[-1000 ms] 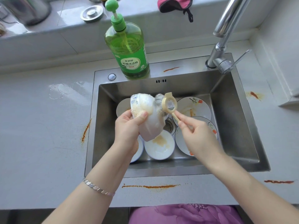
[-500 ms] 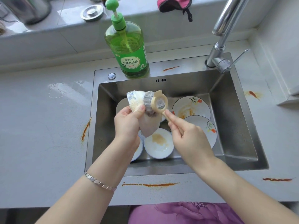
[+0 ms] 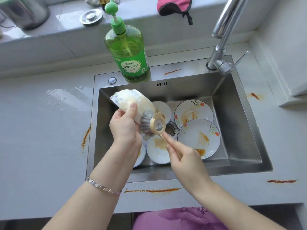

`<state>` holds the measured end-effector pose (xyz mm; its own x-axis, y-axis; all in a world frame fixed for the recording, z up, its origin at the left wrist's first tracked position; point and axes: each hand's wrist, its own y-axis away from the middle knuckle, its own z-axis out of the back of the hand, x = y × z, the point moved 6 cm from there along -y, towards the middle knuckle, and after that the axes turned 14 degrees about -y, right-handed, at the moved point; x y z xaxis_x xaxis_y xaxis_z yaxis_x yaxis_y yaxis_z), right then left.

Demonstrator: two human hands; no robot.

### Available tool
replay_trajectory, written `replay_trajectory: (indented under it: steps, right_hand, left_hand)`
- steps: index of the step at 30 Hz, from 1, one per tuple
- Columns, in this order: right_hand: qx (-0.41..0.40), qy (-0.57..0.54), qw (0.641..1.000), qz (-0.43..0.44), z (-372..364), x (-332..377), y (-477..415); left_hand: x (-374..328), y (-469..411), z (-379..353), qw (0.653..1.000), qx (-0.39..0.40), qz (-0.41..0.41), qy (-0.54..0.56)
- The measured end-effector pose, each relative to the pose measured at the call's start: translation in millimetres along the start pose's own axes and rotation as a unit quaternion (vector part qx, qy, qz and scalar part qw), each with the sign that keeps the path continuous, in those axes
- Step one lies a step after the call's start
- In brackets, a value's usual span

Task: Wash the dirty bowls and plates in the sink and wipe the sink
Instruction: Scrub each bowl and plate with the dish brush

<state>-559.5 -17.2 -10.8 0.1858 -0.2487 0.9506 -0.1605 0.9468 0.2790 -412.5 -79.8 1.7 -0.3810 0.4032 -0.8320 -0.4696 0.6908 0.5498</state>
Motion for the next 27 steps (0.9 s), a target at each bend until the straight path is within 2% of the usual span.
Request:
replay_trajectory:
  steps: [3,5,8,12,16,20,24,27]
  right_hand:
    - [-0.052,-0.084,0.994,-0.046,12,-10,-19]
    - [-0.047,-0.121,0.991,-0.043,9,-1,-19]
    - [-0.011,-0.135,0.99,-0.045,-4,10,-7]
    - [-0.045,-0.181,0.976,-0.114,8,-7,-20]
    - [-0.026,-0.202,0.974,-0.096,-3,0,-4]
    - [-0.055,-0.224,0.962,-0.144,4,-17,-13]
    - [-0.029,-0.238,0.962,-0.132,-4,-11,-5]
    - [-0.048,-0.269,0.942,-0.194,2,-31,-6]
  left_hand:
    - [0,4,-6,0.999,0.009,-0.022,0.026]
    - [-1,6,-9,0.999,0.016,-0.037,0.03]
    - [-3,5,-9,0.998,0.012,-0.056,0.016]
    - [1,8,-9,0.998,0.031,-0.057,0.017]
    - [0,8,-7,0.997,0.032,-0.063,0.021]
    - [3,8,-8,0.998,0.04,-0.043,0.035]
    - [2,6,-6,0.998,0.029,-0.036,0.035]
    - [1,8,-4,0.998,0.057,-0.025,0.019]
